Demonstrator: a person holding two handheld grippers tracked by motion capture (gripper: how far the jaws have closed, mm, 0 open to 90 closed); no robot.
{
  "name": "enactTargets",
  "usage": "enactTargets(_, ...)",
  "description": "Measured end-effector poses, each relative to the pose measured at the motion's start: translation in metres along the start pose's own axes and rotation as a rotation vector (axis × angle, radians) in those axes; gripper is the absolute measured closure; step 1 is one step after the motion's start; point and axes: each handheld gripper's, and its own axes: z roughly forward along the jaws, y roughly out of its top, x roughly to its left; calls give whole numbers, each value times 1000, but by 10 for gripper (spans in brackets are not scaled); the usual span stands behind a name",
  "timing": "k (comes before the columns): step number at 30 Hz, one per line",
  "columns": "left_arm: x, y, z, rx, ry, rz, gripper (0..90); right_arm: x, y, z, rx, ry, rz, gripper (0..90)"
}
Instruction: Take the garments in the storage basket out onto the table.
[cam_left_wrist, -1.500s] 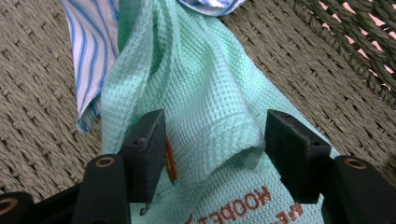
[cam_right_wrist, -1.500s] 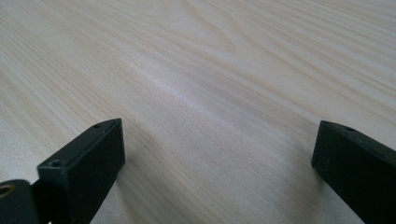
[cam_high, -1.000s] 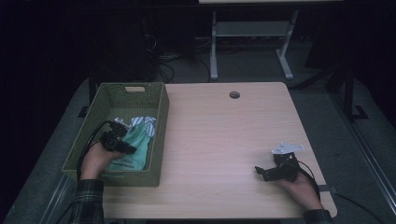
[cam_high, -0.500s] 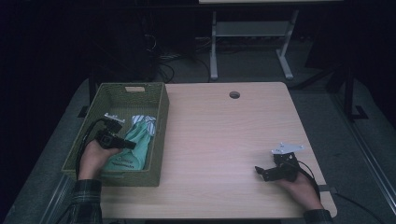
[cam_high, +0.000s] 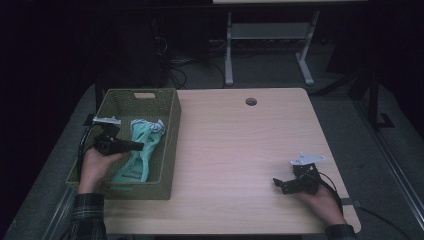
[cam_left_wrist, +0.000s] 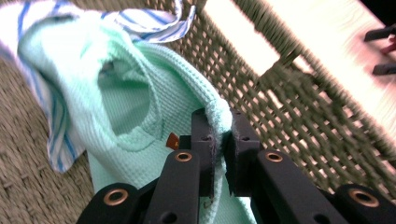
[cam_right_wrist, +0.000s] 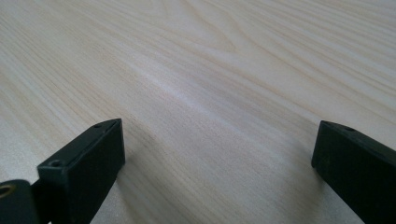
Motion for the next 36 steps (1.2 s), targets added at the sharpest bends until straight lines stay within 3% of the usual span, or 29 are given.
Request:
enactTargets(11, -8, 7, -16, -115, 15, 45, 833, 0, 0, 0, 0, 0, 0, 23)
enactTargets(22, -19, 15, -33, -230, -24, 55, 833, 0, 0, 0, 0, 0, 1, 23)
enactTargets(31, -25, 25, -40, -235, -27, 78, 832, 0, 0, 0, 0, -3, 2, 23)
enactTargets(36, -30, 33, -48, -268, -42, 87, 832, 0, 0, 0, 2, -4, 7, 23)
